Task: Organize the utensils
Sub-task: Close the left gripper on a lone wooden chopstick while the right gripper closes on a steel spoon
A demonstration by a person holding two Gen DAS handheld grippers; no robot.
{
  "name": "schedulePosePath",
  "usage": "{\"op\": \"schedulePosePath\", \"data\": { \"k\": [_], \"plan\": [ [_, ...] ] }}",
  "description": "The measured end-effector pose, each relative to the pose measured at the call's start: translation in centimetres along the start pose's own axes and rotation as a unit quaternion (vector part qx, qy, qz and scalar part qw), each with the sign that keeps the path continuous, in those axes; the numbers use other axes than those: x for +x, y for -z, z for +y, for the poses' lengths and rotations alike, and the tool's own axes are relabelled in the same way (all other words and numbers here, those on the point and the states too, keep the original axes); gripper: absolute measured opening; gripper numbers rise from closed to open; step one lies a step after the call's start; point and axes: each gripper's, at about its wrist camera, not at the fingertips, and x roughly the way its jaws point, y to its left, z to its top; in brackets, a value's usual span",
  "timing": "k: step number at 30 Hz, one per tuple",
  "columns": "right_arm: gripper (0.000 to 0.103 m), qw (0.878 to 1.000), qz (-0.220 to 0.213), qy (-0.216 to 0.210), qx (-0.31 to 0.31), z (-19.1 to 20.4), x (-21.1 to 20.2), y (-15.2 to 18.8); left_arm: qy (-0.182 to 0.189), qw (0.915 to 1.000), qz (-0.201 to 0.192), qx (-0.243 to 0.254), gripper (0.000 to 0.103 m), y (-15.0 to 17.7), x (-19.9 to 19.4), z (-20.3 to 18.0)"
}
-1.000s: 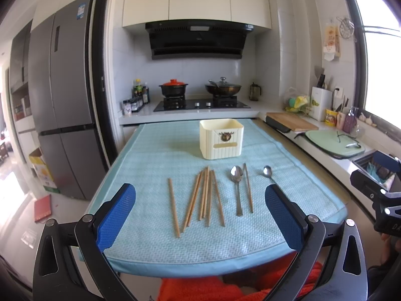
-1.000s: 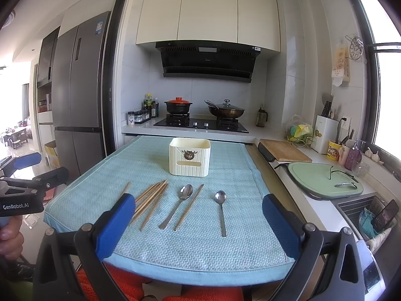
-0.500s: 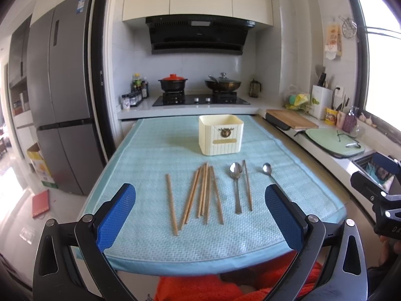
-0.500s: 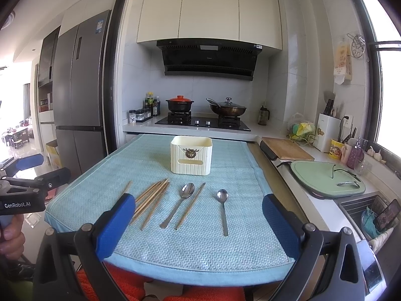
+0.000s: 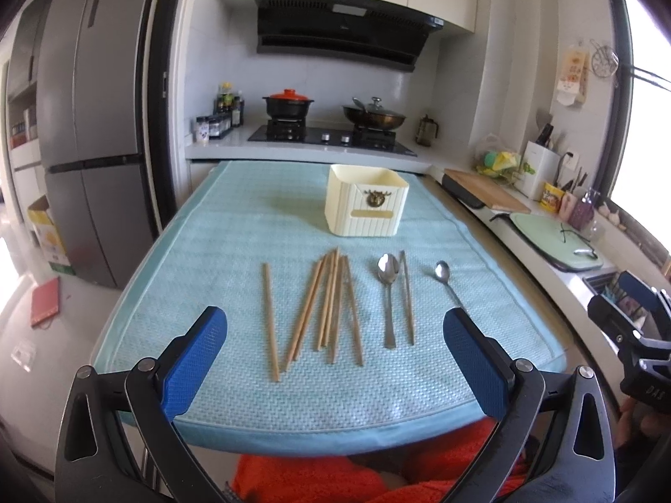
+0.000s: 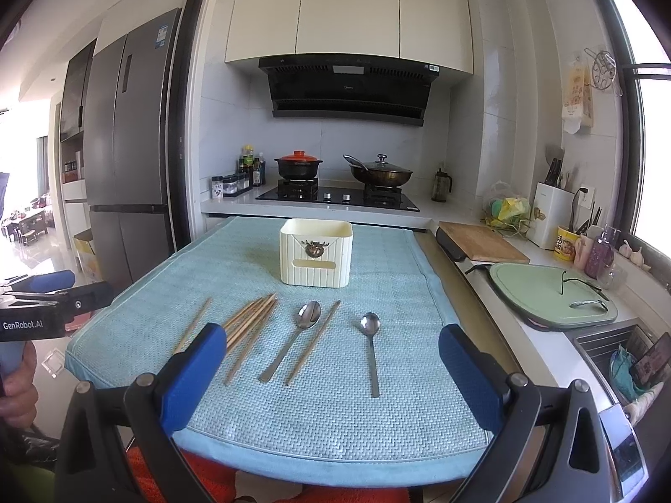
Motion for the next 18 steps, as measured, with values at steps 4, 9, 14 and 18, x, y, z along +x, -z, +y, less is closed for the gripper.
{"op": "schedulePosePath", "data": {
  "k": [4,9,14,18],
  "plan": [
    [0.103,1.000,-0.007,0.006,0.005,-0.6,0.8,-0.1,-0.002,1.0000,0.005,-0.008,0.103,-0.3,1.0,0.6],
    [0.103,1.000,0.000,-0.013,0.013,-1.3,2.7,0.2,-0.022,0.9997,0.013,-0.002,0.103,-0.8,2.9,0.9],
    [0.103,0.999,0.015,-0.039,0.010,-1.4,4.8,0.9,-0.030,0.9993,0.024,0.001,0.103,-0.8,4.8,1.2],
    [0.103,0.998,0.040,-0.049,0.010,-1.3,6.6,1.4,-0.035,0.9985,0.041,0.003,0.103,-0.8,6.3,1.7]
  ]
}}
